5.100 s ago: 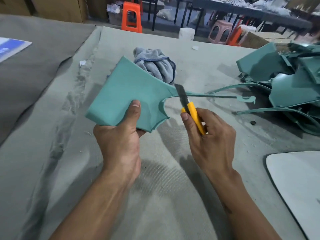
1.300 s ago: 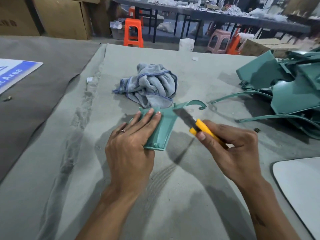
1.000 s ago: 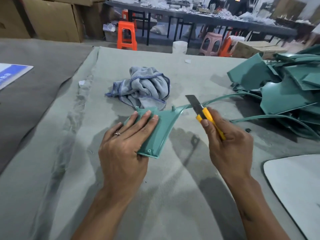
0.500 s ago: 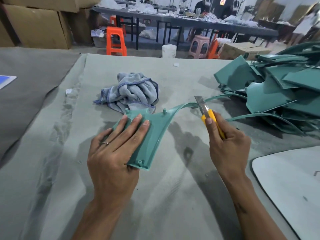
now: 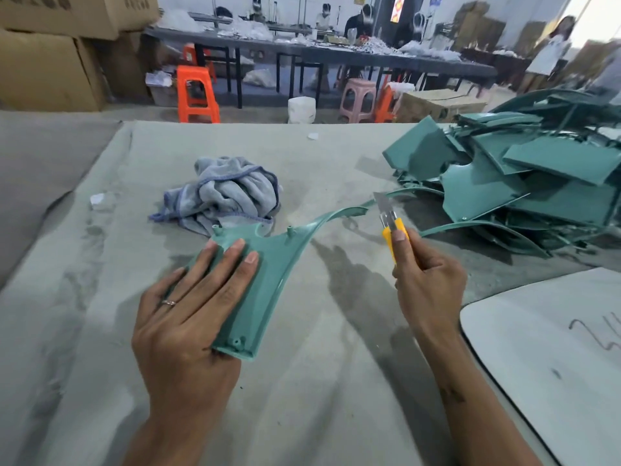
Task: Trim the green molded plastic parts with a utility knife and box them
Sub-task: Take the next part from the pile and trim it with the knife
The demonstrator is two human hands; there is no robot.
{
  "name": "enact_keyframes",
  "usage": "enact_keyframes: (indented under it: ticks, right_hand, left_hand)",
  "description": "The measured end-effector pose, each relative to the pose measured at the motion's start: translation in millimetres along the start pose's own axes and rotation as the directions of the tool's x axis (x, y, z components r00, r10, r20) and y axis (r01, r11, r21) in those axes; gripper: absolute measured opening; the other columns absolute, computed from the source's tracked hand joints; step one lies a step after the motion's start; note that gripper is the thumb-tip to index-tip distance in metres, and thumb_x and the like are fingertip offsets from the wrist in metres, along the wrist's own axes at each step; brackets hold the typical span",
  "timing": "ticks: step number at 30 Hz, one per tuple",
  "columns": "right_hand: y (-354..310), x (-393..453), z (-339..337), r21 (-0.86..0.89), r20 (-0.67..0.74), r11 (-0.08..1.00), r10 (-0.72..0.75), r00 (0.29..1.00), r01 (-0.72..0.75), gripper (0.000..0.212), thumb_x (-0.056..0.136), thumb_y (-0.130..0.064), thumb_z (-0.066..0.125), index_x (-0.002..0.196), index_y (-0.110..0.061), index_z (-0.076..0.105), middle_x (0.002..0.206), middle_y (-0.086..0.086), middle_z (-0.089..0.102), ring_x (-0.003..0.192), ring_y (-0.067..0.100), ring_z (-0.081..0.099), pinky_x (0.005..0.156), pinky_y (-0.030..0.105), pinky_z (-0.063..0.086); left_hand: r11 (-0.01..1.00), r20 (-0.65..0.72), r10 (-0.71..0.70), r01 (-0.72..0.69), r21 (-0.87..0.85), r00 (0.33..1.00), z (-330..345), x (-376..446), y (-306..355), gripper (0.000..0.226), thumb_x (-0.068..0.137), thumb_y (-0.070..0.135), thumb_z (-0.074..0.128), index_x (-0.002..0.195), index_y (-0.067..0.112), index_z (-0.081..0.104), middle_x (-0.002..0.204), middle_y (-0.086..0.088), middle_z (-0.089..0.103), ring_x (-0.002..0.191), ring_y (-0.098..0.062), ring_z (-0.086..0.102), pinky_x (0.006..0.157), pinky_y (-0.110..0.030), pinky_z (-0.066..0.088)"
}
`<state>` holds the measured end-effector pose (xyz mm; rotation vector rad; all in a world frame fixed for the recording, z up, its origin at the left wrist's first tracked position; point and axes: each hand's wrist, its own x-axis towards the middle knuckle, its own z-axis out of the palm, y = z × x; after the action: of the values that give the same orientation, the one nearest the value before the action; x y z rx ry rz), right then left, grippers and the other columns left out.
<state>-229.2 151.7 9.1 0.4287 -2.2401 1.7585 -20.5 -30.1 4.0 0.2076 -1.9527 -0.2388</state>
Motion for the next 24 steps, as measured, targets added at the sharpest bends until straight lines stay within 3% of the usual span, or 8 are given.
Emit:
enact_keyframes:
  ticks: [4,7,9,13,15,17,20,24]
  right_hand:
    - [4.9,1.4,1.7,-0.105,0.058,0.994,0.033,0.998,-0.027,0.035,0.097,-0.062,0.061,0.117,-0.040,0.079,0.052,-0.007,0.052,0.056,0.014,0.048,0.061,0.041,0.050]
    - [10.4,4.5,-3.0,-0.243,0.033,0.967,0.086,0.996,-0.075,0.035,0.100,-0.058,0.059,0.109,-0.033,0.082,0.050,-0.006,0.052,0.055,0.015,0.050,0.058,0.035,0.045]
    - [5.9,3.7,-2.8,-0.122,0.000,0.984,0.127,0.992,-0.126,0.039,0.096,-0.062,0.060,0.102,-0.030,0.082,0.055,0.003,0.054,0.056,0.019,0.051,0.059,0.038,0.049]
    - [-10.7,-6.8,6.5,0.309,0.087,0.942,0.110,0.990,-0.132,0.041,0.094,-0.054,0.067,0.083,-0.015,0.072,0.062,0.009,0.049,0.055,0.020,0.046,0.050,0.035,0.042]
    - [-16.5,-11.0,10.5,0.389,0.120,0.911,0.095,0.988,-0.135,0.038,0.094,-0.049,0.069,0.080,-0.014,0.067,0.061,0.007,0.051,0.053,0.020,0.046,0.047,0.032,0.041]
    - [-21.2,-13.2,12.7,0.462,0.144,0.872,0.103,0.984,-0.159,0.031,0.091,-0.047,0.071,0.075,-0.022,0.062,0.061,0.004,0.050,0.051,0.019,0.044,0.047,0.030,0.040]
    - [-27.1,-15.3,13.1,0.602,0.196,0.770,0.116,0.974,-0.212,0.027,0.084,-0.047,0.077,0.075,-0.028,0.060,0.064,0.002,0.046,0.051,0.015,0.042,0.047,0.026,0.039]
    - [-32.0,-10.3,8.1,0.614,0.166,0.765,0.118,0.979,-0.196,0.037,0.085,-0.047,0.084,0.082,-0.017,0.061,0.072,0.006,0.055,0.046,0.016,0.042,0.043,0.026,0.037]
  left_hand:
    - [1.000,-0.007,0.009,-0.009,-0.023,1.000,0.7,1.9,1.8,0.036,0.096,0.005,0.059,0.130,0.016,0.068,0.139,-0.001,0.063,0.133,-0.021,0.058,0.093,-0.060,0.048]
    - [0.995,-0.014,-0.038,0.036,-0.088,0.999,0.8,2.6,3.1,0.036,0.106,0.017,0.042,0.133,0.017,0.065,0.140,0.000,0.062,0.134,-0.017,0.057,0.094,-0.050,0.050]
    - [0.990,-0.036,-0.082,0.077,-0.115,0.996,2.1,4.0,6.5,0.040,0.104,0.017,0.036,0.134,0.019,0.064,0.139,0.005,0.062,0.132,-0.012,0.058,0.095,-0.037,0.050]
    - [0.914,-0.054,-0.343,0.319,-0.251,0.938,1.5,7.3,13.1,0.052,0.088,0.002,0.059,0.131,0.029,0.069,0.118,0.009,0.075,0.104,-0.001,0.070,0.085,-0.018,0.053]
    - [0.869,-0.058,-0.458,0.433,-0.240,0.887,-1.7,8.8,14.1,0.019,0.089,0.025,0.065,0.105,0.029,0.072,0.073,-0.005,0.073,0.066,-0.010,0.068,0.059,-0.025,0.050]
    - [0.815,-0.061,-0.554,0.525,-0.245,0.831,-5.0,11.1,15.9,0.024,0.082,0.039,0.068,0.075,0.016,0.070,0.053,0.002,0.062,0.055,-0.007,0.064,0.049,-0.021,0.046]
    - [0.678,0.048,-0.656,0.615,-0.401,0.754,-6.4,16.2,17.7,0.013,0.070,0.025,0.078,0.079,0.023,0.070,0.064,0.028,0.067,0.066,0.017,0.063,0.058,-0.003,0.045]
    - [0.558,0.184,-0.683,0.667,-0.494,0.707,-3.5,15.6,18.4,0.017,0.063,0.020,0.078,0.077,0.025,0.068,0.073,0.028,0.072,0.062,0.010,0.066,0.054,-0.007,0.048]
